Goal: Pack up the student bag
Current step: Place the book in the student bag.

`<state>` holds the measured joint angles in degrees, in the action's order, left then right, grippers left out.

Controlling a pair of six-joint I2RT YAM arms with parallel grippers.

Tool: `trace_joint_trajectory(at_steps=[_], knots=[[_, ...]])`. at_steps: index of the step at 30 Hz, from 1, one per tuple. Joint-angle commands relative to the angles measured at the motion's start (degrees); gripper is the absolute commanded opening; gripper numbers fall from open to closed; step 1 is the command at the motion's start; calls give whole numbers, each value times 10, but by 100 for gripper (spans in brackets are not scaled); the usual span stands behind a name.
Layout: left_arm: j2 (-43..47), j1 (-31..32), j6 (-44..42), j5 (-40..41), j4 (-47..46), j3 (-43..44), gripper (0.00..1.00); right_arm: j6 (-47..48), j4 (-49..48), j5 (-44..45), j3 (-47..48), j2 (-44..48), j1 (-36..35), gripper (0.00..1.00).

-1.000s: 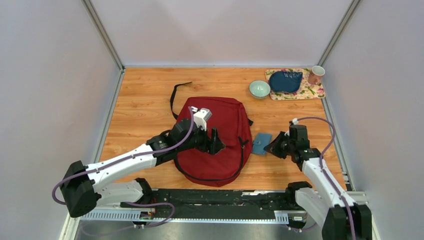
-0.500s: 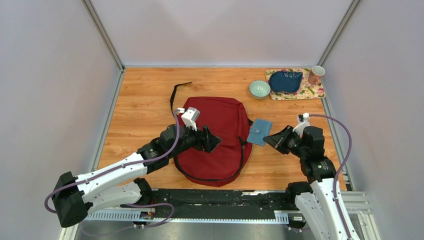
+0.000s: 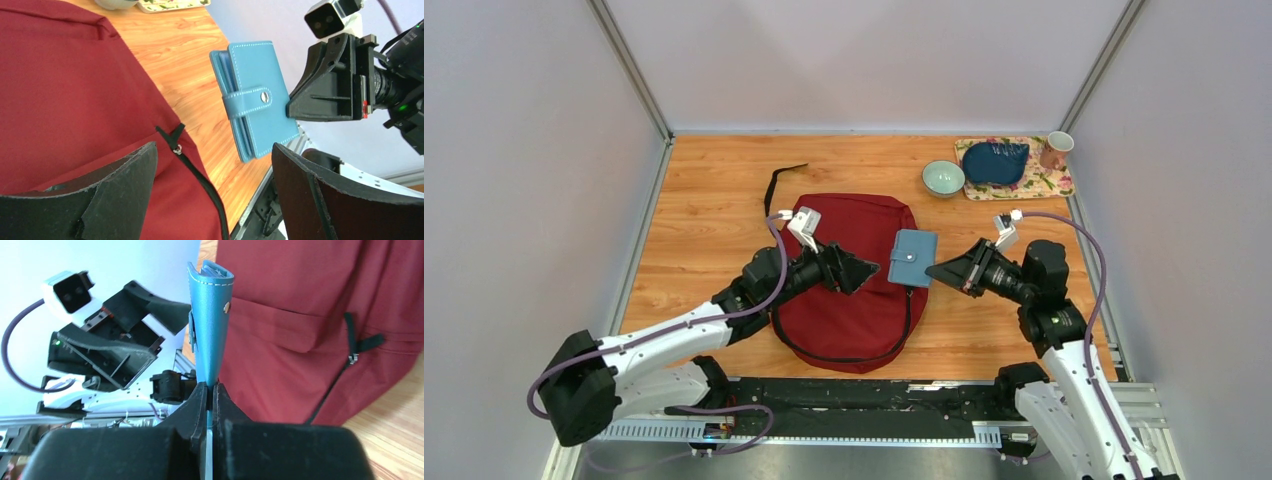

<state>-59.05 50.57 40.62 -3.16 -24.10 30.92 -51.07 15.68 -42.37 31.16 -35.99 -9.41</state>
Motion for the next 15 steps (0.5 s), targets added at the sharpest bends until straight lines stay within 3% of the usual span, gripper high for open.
trace_joint_trajectory(at_steps=[1, 12, 15], knots=[[-32, -6, 34, -51, -114, 10, 91, -46, -86, -38, 18, -1, -23, 0], [-94, -10, 100, -96, -236, 5, 91, -69, -138, -45, 7, -16, -71, 0], [-105, -10, 107, -114, -251, 12, 85, -69, -142, -42, 4, -21, -82, 0]])
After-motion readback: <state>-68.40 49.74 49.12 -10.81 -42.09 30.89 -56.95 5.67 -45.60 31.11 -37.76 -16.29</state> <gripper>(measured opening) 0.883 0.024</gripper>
